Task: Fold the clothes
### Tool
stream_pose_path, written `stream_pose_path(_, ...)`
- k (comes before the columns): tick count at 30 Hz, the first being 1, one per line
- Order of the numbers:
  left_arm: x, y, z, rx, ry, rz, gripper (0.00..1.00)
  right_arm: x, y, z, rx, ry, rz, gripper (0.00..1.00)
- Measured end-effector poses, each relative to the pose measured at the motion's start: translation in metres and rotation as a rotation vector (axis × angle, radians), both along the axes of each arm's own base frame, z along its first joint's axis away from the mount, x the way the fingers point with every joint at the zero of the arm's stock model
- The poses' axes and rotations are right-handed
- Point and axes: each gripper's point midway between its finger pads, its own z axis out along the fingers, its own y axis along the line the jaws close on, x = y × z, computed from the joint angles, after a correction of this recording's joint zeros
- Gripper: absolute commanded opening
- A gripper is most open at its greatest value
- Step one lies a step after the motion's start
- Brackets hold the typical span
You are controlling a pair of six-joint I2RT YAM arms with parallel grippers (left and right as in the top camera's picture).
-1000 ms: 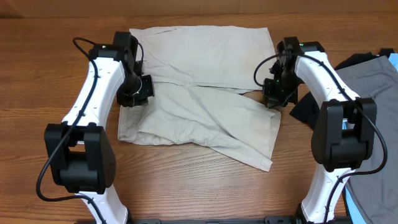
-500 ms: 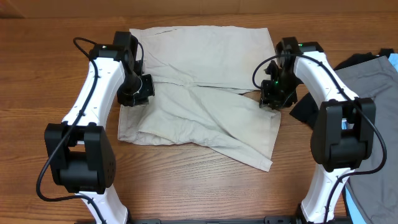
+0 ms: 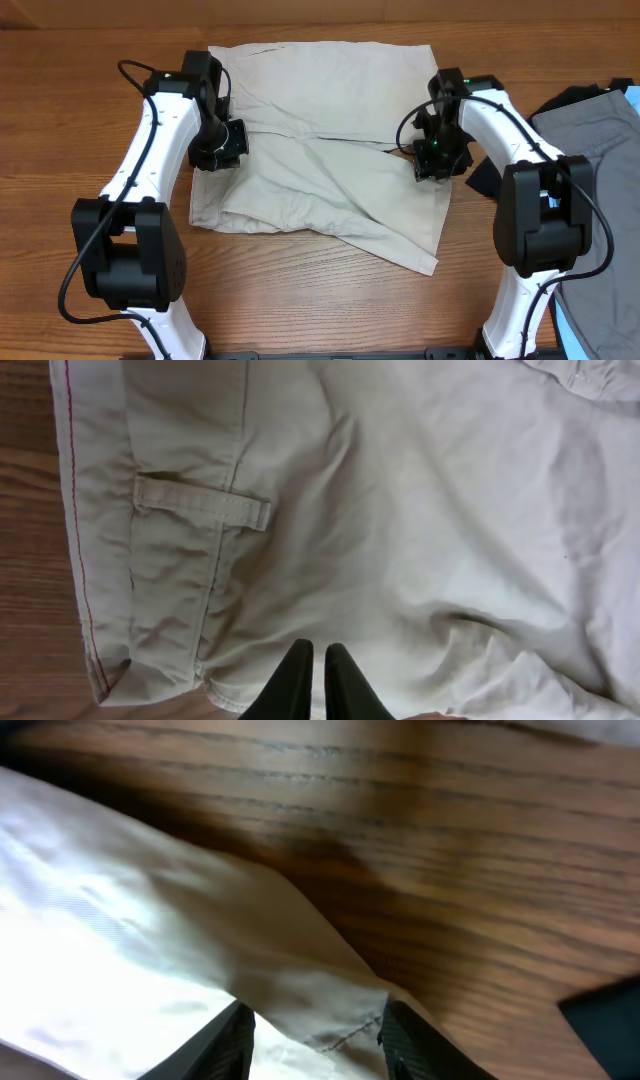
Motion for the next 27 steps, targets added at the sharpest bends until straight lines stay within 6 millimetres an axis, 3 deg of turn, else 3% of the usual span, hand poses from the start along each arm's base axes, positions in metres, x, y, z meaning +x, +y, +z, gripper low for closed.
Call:
stream_pose_path(5,0.0,0.0,0.0,0.0,-0.001,0.0,0.13,0.001,-0.003,-0.004,-0.014,-0.008,0.006,0.35)
stream_pose_path(9,0.0,0.0,0.0,0.0,-0.001,0.0,0.14,0.007,-0.006,-0.004,-0.037,-0.034,0.015,0.11)
stream_pose_path(10,0.0,0.0,0.0,0.0,-0.001,0.0,0.14,0.009,-0.007,-0.005,-0.042,-0.043,0.012,0.09)
stream_pose_path(20,0.0,0.0,0.0,-0.001,-0.001,0.0,0.15,0.049,-0.017,-0.006,-0.109,-0.212,0.023,0.09)
stream_pose_path(23,0.0,0.0,0.0,-0.002,-0.001,0.0,0.14,0.061,-0.017,-0.005,-0.114,-0.26,0.021,0.18)
stream_pose_path(27,0.0,0.001,0.0,0.006,-0.001,0.0,0.04,0.067,-0.019,-0.007,-0.125,-0.288,0.022,0.27)
